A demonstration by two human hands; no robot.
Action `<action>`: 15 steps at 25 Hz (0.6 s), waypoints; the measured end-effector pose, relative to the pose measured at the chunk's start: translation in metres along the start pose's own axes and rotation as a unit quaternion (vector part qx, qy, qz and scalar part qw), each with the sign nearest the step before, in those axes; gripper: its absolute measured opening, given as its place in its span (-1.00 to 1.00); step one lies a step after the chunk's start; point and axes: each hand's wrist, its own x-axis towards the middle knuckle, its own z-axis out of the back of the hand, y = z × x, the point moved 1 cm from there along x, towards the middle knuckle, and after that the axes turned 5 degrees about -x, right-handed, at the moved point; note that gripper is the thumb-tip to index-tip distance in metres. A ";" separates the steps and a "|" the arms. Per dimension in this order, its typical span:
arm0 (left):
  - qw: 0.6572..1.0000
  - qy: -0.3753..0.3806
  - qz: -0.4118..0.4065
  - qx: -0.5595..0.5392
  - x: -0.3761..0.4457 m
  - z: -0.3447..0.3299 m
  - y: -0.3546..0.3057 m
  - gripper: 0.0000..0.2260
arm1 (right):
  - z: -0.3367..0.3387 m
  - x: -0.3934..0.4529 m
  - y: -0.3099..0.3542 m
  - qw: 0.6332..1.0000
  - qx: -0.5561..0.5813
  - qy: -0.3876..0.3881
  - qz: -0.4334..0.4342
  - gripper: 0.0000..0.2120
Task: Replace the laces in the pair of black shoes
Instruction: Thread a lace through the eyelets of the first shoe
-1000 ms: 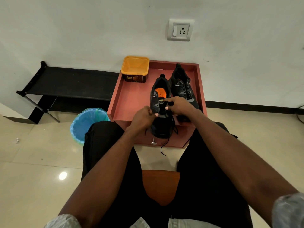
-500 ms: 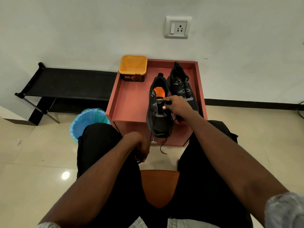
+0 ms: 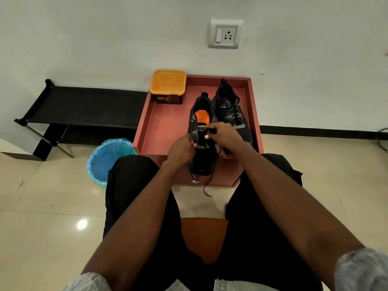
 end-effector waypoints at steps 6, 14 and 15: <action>0.937 0.289 -0.020 0.194 -0.016 0.016 0.001 -0.84 | 0.001 0.001 0.001 1.000 -0.013 -0.006 -0.010 -0.62; 0.958 0.199 0.071 0.195 -0.017 0.023 0.015 -0.78 | 0.002 0.000 0.002 1.000 0.006 0.009 -0.011 -0.58; 0.986 0.106 0.044 0.125 -0.012 0.023 0.012 -0.78 | 0.002 -0.001 0.002 1.000 0.004 0.009 -0.008 -0.57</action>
